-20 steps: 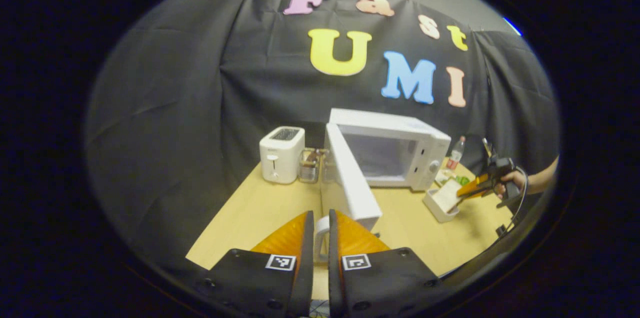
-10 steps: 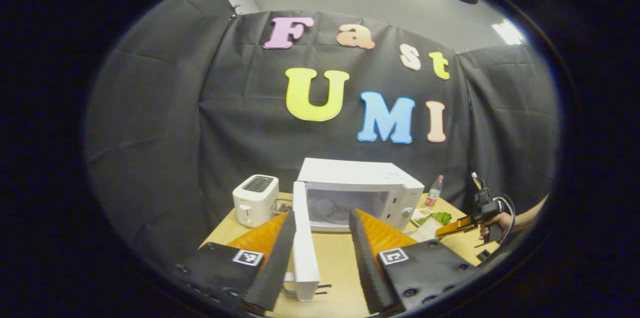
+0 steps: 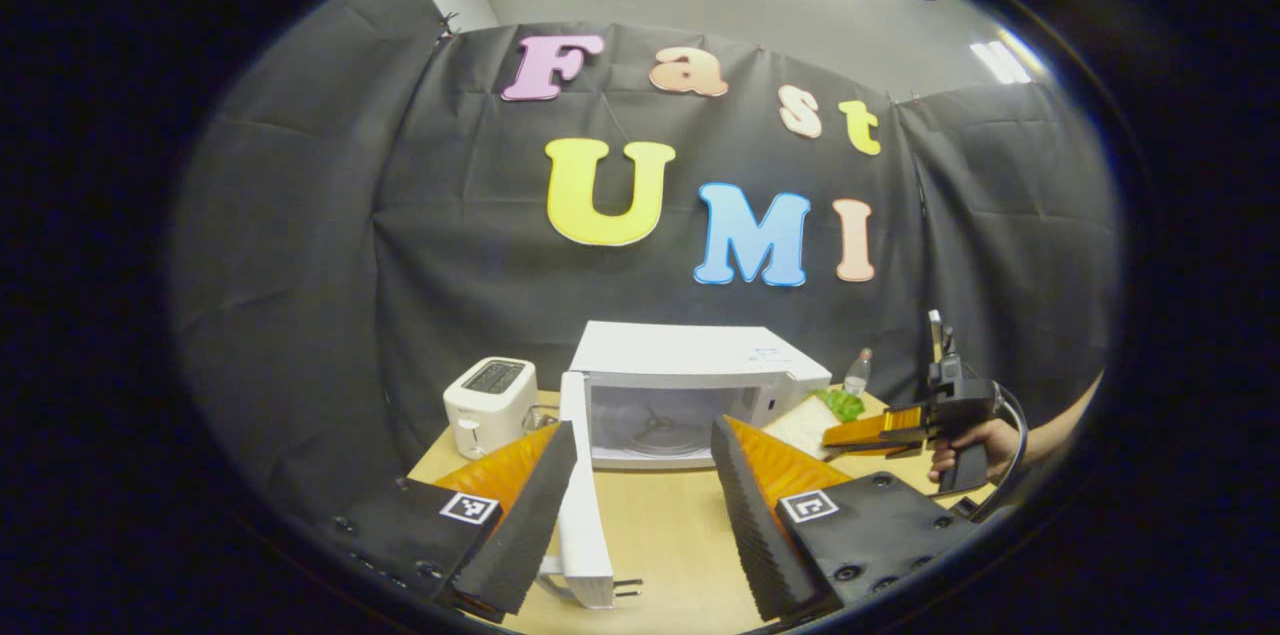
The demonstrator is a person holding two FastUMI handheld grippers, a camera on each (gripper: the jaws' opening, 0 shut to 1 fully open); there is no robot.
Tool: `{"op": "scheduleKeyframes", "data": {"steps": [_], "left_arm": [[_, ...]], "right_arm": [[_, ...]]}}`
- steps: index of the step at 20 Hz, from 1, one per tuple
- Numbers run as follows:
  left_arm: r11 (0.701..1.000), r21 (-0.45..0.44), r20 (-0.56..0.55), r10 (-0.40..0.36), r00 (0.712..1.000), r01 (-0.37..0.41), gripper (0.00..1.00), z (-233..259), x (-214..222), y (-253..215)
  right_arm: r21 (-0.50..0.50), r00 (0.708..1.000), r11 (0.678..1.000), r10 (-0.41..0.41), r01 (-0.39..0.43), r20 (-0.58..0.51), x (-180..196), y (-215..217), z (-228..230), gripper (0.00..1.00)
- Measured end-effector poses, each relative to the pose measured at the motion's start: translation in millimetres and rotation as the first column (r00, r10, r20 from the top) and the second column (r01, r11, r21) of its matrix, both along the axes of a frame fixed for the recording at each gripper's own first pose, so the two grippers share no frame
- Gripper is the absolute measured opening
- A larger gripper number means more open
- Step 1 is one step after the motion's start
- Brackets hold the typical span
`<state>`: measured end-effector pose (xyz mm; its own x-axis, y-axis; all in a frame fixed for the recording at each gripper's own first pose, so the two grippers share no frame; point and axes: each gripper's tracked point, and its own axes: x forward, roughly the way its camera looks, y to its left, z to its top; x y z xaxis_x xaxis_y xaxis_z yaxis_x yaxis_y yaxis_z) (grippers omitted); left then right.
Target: Open the microwave oven with the left hand, put the food in, and close the microwave oven.
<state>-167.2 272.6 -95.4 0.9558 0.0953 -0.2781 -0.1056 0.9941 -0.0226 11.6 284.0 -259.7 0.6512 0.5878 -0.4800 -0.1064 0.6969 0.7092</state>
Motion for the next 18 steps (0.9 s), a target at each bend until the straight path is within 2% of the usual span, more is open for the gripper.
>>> {"op": "scheduleKeyframes", "data": {"steps": [2,5,9,11,13,15,18], "left_arm": [[1.0,0.006,0.015,0.014,1.0,-0.014,0.86,8,-3,2],[0.998,0.01,0.015,0.06,0.998,-0.061,0.86,8,-13,12],[0.994,-0.009,-0.006,0.109,0.994,-0.109,0.86,2,-26,22],[0.992,-0.003,-0.024,0.126,0.992,-0.126,0.86,0,-32,30],[0.989,0.004,-0.034,0.147,0.989,-0.147,0.87,1,-36,40],[0.984,0.02,-0.038,0.178,0.983,-0.177,0.87,3,-42,51],[0.977,0.023,-0.049,0.214,0.976,-0.213,0.86,0,-50,61]], "right_arm": [[0.046,1.0,0.999,-0.03,0.03,-0.009,14,23,-5,0.34],[0.064,0.995,0.993,-0.094,0.095,-0.025,32,42,-24,0.34],[0.145,0.975,0.964,-0.219,0.223,-0.04,64,69,-42,0.34],[0.204,0.952,0.93,-0.288,0.304,-0.105,83,85,-52,0.34],[0.262,0.917,0.88,-0.362,0.395,-0.166,105,99,-62,0.34],[0.285,0.879,0.832,-0.435,0.476,-0.196,127,106,-73,0.34],[0.277,0.831,0.784,-0.506,0.555,-0.232,151,118,-93,0.34]]}}
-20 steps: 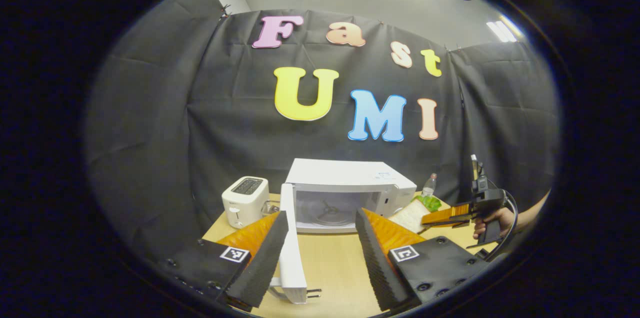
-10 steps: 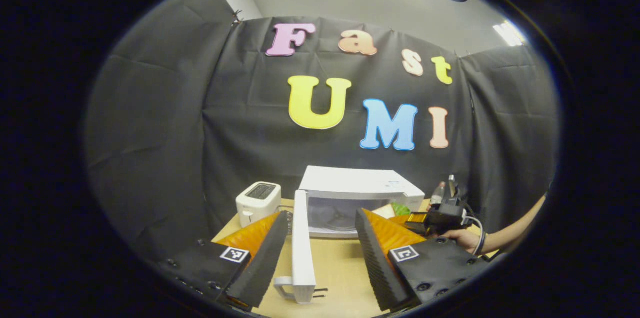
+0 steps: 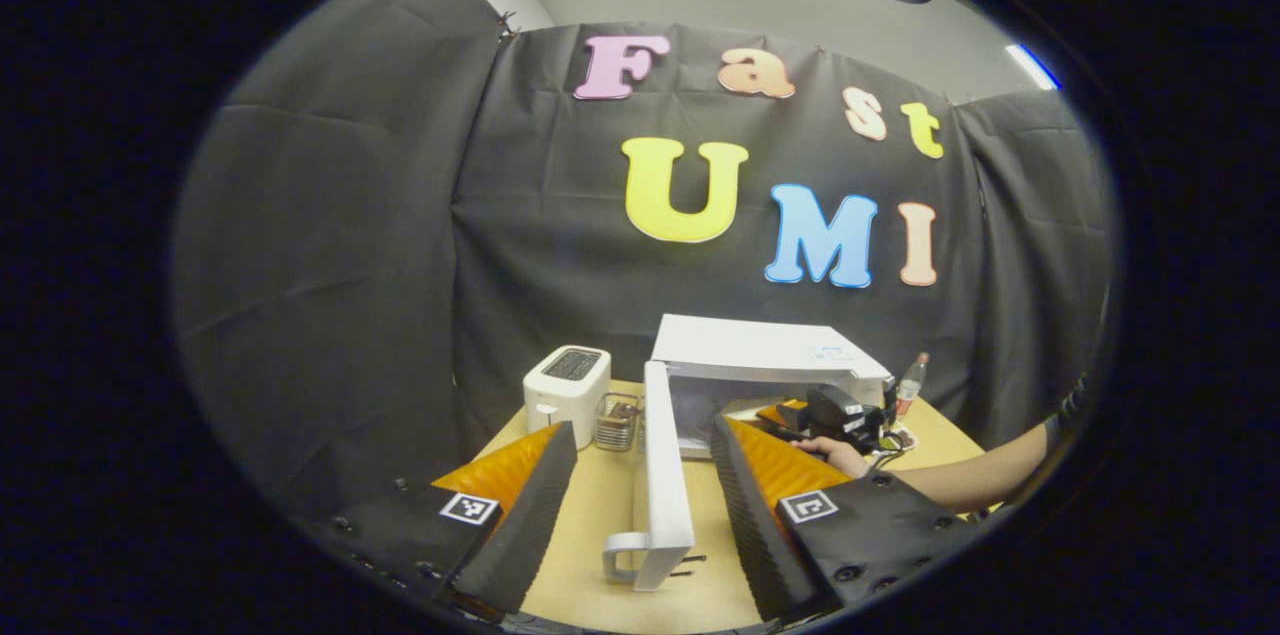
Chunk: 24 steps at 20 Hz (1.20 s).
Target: Open the microwave oven with the left hand, put the food in, and close the microwave oven.
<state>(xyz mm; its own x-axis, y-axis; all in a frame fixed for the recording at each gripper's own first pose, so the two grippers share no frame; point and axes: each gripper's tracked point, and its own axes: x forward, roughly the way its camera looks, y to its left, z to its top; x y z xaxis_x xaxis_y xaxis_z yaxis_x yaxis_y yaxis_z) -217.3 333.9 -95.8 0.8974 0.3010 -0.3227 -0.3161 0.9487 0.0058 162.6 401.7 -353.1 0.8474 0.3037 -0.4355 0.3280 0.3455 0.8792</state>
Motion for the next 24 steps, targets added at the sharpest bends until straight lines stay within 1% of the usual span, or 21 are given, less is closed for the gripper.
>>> {"op": "scheduleKeyframes", "data": {"steps": [2,4,6,7,8,9,10,12,13,15,16,17,18,19,21,22,24], "left_arm": [[1.0,0.006,-0.01,0.013,1.0,-0.013,0.87,2,-1,4],[1.0,0.015,-0.022,0.025,0.999,-0.024,0.87,1,-3,10],[0.999,0.023,-0.03,0.032,0.999,-0.031,0.87,1,-4,15],[0.999,0.022,-0.033,0.037,0.999,-0.036,0.86,1,-3,18],[0.999,0.022,-0.034,0.041,0.999,-0.04,0.86,-1,-3,21],[0.999,0.021,-0.03,0.043,0.999,-0.042,0.86,0,-1,24],[0.999,0.017,-0.023,0.042,0.999,-0.041,0.87,1,0,24],[1.0,0.004,-0.016,0.027,1.0,-0.027,0.86,-1,9,22],[1.0,0.004,-0.012,0.016,1.0,-0.016,0.86,-3,14,21],[1.0,0.003,-0.005,-0.007,1.0,0.007,0.87,-5,25,18],[1.0,0.002,0.003,-0.019,1.0,0.019,0.87,-4,31,15],[0.999,0.0,0.01,-0.033,0.999,0.033,0.87,-3,36,11],[0.999,0.0,0.013,-0.043,0.999,0.043,0.87,-4,42,8],[0.999,0.001,0.018,-0.053,0.998,0.053,0.87,-5,47,4],[0.997,-0.001,0.026,-0.073,0.997,0.073,0.87,-5,55,-2],[0.997,-0.002,0.03,-0.08,0.996,0.08,0.87,-5,59,-6],[0.995,-0.008,0.046,-0.097,0.994,0.098,0.87,-5,71,-13]], "right_arm": [[0.035,0.997,0.997,-0.064,0.065,-0.039,14,7,-14,0.34],[0.059,0.995,0.994,-0.094,0.097,-0.043,27,15,-20,0.34],[0.054,0.993,0.992,-0.112,0.114,-0.026,43,23,-25,0.34],[0.053,0.989,0.988,-0.145,0.146,-0.021,49,21,-27,0.34],[0.05,0.985,0.985,-0.166,0.168,-0.037,51,21,-31,0.34],[0.037,0.984,0.985,-0.167,0.169,-0.061,47,20,-35,0.33],[0.002,0.981,0.986,-0.165,0.166,-0.106,36,14,-42,0.4],[0.011,0.982,0.989,-0.143,0.146,-0.123,33,10,-43,0.55],[0.002,0.983,0.991,-0.13,0.131,-0.128,30,7,-43,0.56],[-0.035,0.988,0.996,-0.085,0.081,-0.131,21,0,-37,0.63],[-0.066,0.99,0.997,-0.054,0.046,-0.128,14,-3,-34,0.69],[-0.111,0.992,0.994,-0.023,0.009,-0.125,6,-8,-32,0.84],[-0.188,0.993,0.982,0.006,-0.028,-0.117,-3,-17,-29,0.84],[-0.262,0.994,0.963,0.041,-0.066,-0.1,-9,-27,-24,0.84],[-0.35,0.987,0.923,0.148,-0.161,-0.062,-25,-31,-4,0.84],[-0.399,0.98,0.896,0.197,-0.197,-0.041,-32,-34,6,0.84],[-0.524,0.965,0.82,0.262,-0.228,-0.011,-46,-53,22,0.84]]}}
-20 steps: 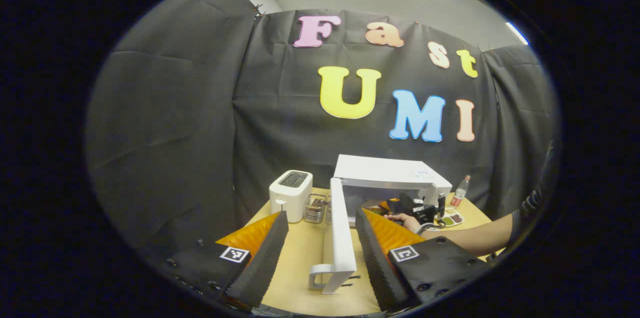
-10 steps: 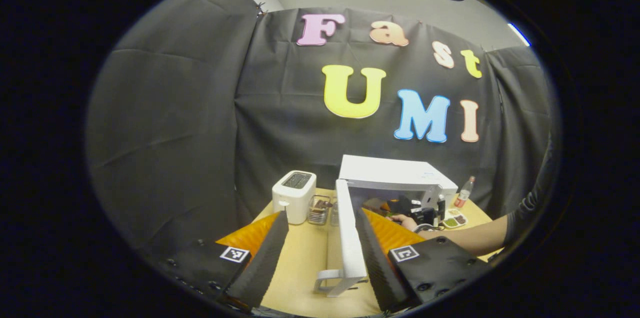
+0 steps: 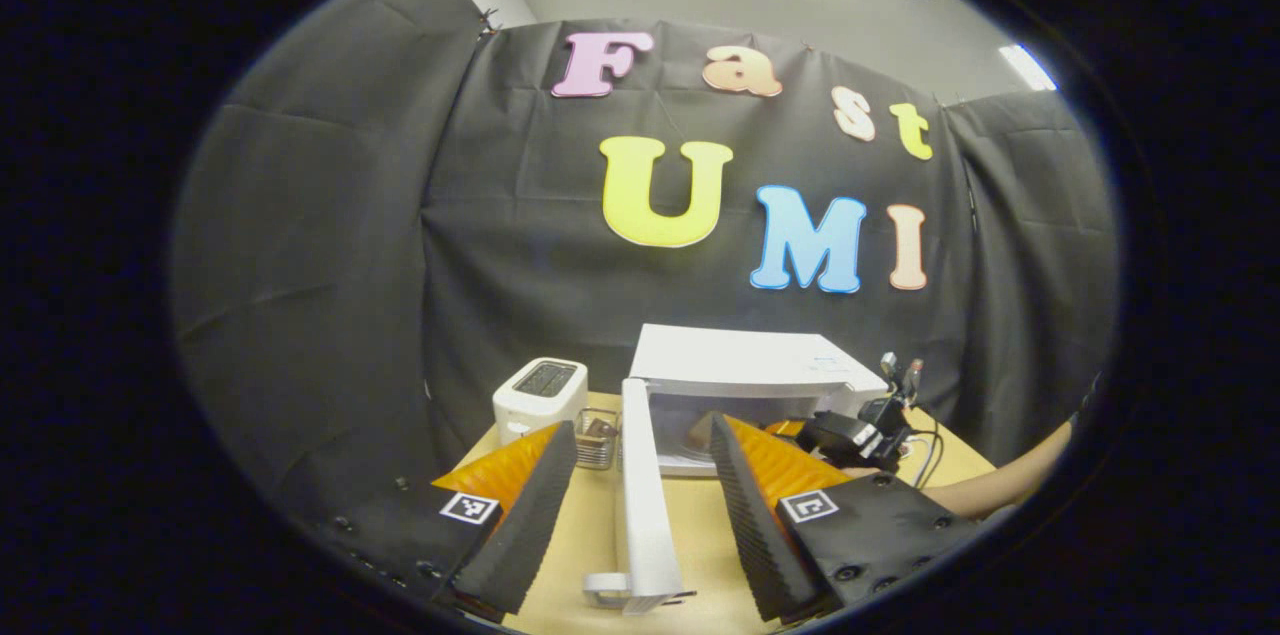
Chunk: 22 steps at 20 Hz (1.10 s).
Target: Open the microwave oven with the left hand, put the food in, and close the microwave oven.
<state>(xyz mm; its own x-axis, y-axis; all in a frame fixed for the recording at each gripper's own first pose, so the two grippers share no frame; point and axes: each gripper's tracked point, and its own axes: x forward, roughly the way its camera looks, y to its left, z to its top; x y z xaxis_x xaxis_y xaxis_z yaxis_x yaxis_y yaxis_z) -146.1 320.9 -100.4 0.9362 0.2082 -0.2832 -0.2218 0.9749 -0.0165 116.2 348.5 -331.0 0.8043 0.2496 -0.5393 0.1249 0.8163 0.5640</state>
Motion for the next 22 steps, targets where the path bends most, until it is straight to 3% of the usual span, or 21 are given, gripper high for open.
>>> {"op": "scheduleKeyframes", "data": {"steps": [5,10,15,17,19,22], "left_arm": [[0.998,0.001,0.021,-0.055,0.998,0.055,0.87,3,35,-17],[0.994,0.007,0.08,-0.112,0.991,0.111,0.86,18,61,-42],[0.986,0.04,0.091,-0.164,0.982,0.161,0.89,24,73,-63],[0.986,0.044,0.102,-0.163,0.981,0.159,0.9,26,73,-66],[0.989,0.048,0.124,-0.142,0.982,0.137,0.99,31,72,-64],[0.992,0.037,0.125,-0.127,0.984,0.123,0.96,32,68,-61]], "right_arm": [[-0.237,0.98,0.967,0.13,-0.091,0.152,-30,-41,51,0.84],[-0.437,0.925,0.899,0.172,-0.008,0.339,-53,-99,140,0.84],[-0.483,0.874,0.871,0.159,0.095,0.46,-91,-146,224,0.84],[-0.53,0.874,0.833,0.132,0.158,0.468,-103,-170,238,0.84],[-0.528,0.859,0.833,0.143,0.163,0.492,-107,-171,253,0.88],[-0.542,0.856,0.82,0.139,0.183,0.498,-115,-181,258,0.89]]}}
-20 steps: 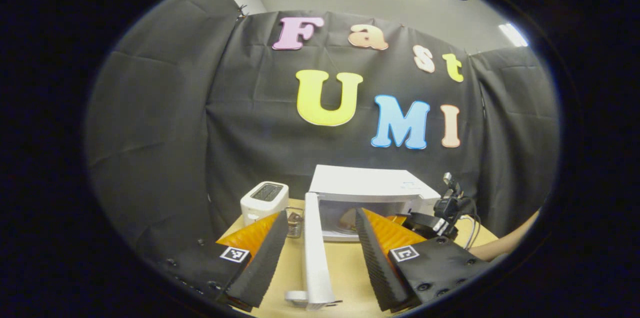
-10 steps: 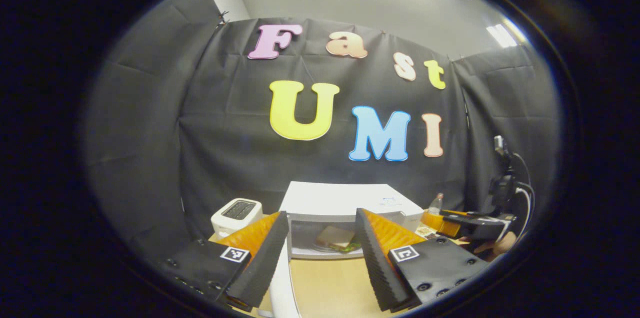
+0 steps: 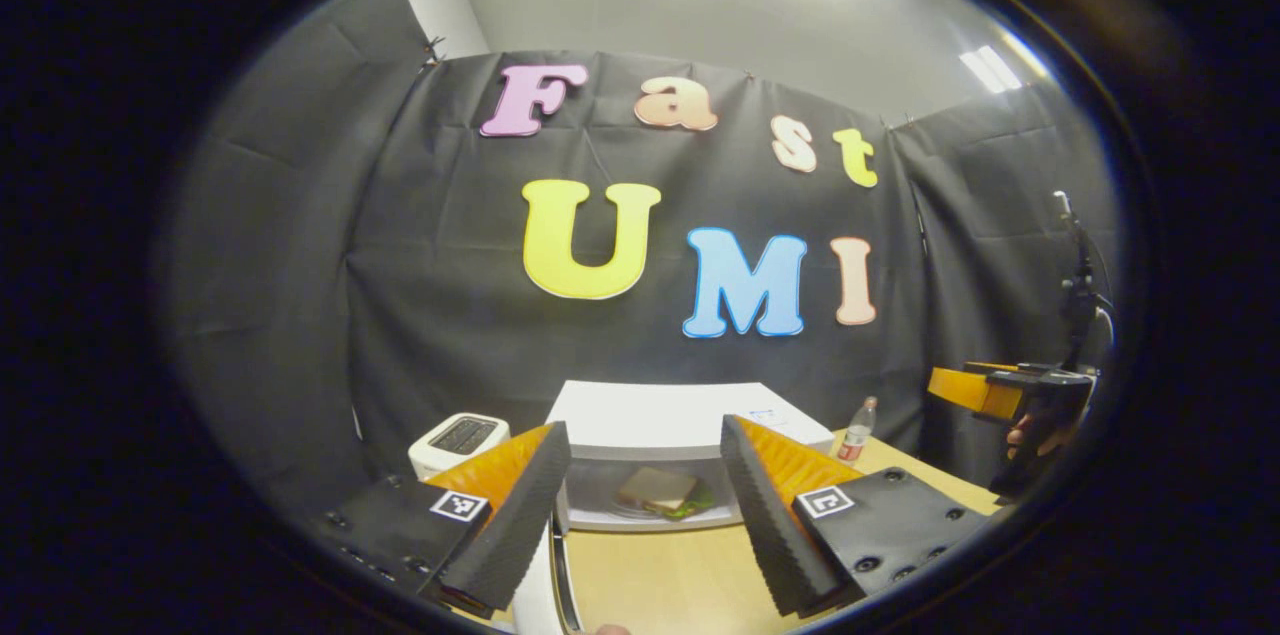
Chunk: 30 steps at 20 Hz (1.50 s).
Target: Open the microwave oven with the left hand, put the food in, and close the microwave oven.
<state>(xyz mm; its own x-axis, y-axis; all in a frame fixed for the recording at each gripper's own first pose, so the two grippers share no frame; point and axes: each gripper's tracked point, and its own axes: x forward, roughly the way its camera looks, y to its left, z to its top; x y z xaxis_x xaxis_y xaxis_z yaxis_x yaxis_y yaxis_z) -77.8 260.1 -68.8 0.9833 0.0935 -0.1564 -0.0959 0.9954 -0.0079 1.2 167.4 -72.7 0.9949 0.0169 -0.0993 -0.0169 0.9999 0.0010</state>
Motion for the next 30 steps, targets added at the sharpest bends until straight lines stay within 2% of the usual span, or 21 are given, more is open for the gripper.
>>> {"op": "scheduleKeyframes", "data": {"steps": [2,6,7,8,10,11,12,13,14,15,18,19,20,21,23,24,27,30], "left_arm": [[0.999,0.02,0.0,0.035,0.999,-0.035,0.97,3,-7,15],[0.996,-0.005,-0.058,0.09,0.994,-0.09,0.97,-9,-38,49],[0.996,-0.02,-0.081,0.082,0.993,-0.084,0.79,-15,-48,55],[0.995,-0.018,-0.101,0.095,0.99,-0.098,0.61,-21,-60,64],[0.989,0.031,-0.163,0.149,0.975,-0.146,0.25,-40,-83,98],[0.99,0.025,-0.221,0.144,0.965,-0.142,0.07,-52,-96,105],[0.989,0.027,-0.266,0.147,0.953,-0.146,0.09,-69,-114,104],[0.989,0.03,-0.302,0.146,0.942,-0.144,0.05,-80,-125,108],[0.991,0.016,-0.336,0.131,0.933,-0.134,0.07,-94,-132,108],[0.992,-0.002,-0.359,0.113,0.927,-0.122,0.07,-105,-138,105],[0.991,-0.06,-0.43,0.083,0.899,-0.12,0.1,-143,-155,99],[0.991,-0.073,-0.445,0.071,0.893,-0.115,0.06,-151,-159,95],[0.991,-0.082,-0.454,0.058,0.889,-0.106,0.09,-156,-160,90],[0.991,-0.086,-0.465,0.049,0.884,-0.1,0.06,-159,-163,87],[0.99,-0.115,-0.449,0.026,0.893,-0.087,0.06,-155,-159,79],[0.989,-0.124,-0.44,0.015,0.898,-0.077,0.1,-152,-157,74],[0.989,-0.14,-0.436,-0.018,0.9,-0.047,0.06,-151,-152,55],[0.981,-0.192,-0.43,-0.078,0.899,-0.007,0.09,-157,-143,28]], "right_arm": [[-0.006,1.0,1.0,0.007,-0.007,0.006,1,0,3,0.9],[0.013,0.999,0.999,0.039,-0.039,0.012,4,6,4,0.9],[0.014,0.999,0.999,0.046,-0.046,0.008,5,9,3,0.86],[0.017,0.999,0.998,0.055,-0.055,0.001,6,12,2,0.9],[0.034,0.997,0.996,0.078,-0.078,0.001,8,20,3,0.9],[0.034,0.996,0.996,0.085,-0.085,0.002,10,22,3,0.9],[0.033,0.996,0.995,0.094,-0.094,0.005,11,27,5,0.9],[0.032,0.995,0.994,0.103,-0.103,0.007,13,30,6,0.9],[0.032,0.994,0.993,0.111,-0.111,0.008,15,32,6,0.9],[0.032,0.993,0.993,0.117,-0.118,0.008,16,34,7,0.86],[0.037,0.992,0.991,0.128,-0.129,0.011,18,37,9,0.86],[0.037,0.991,0.991,0.131,-0.131,0.009,19,38,9,0.86],[0.036,0.991,0.99,0.135,-0.135,0.005,18,38,8,0.9],[0.032,0.99,0.99,0.138,-0.138,-0.002,19,38,6,0.9],[0.029,0.99,0.989,0.144,-0.144,-0.006,20,39,7,0.86],[0.027,0.989,0.989,0.148,-0.148,-0.006,20,40,8,0.9],[0.017,0.988,0.988,0.156,-0.156,0.005,21,38,13,0.9],[0.016,0.987,0.987,0.159,-0.159,0.014,21,35,18,0.9]]}}
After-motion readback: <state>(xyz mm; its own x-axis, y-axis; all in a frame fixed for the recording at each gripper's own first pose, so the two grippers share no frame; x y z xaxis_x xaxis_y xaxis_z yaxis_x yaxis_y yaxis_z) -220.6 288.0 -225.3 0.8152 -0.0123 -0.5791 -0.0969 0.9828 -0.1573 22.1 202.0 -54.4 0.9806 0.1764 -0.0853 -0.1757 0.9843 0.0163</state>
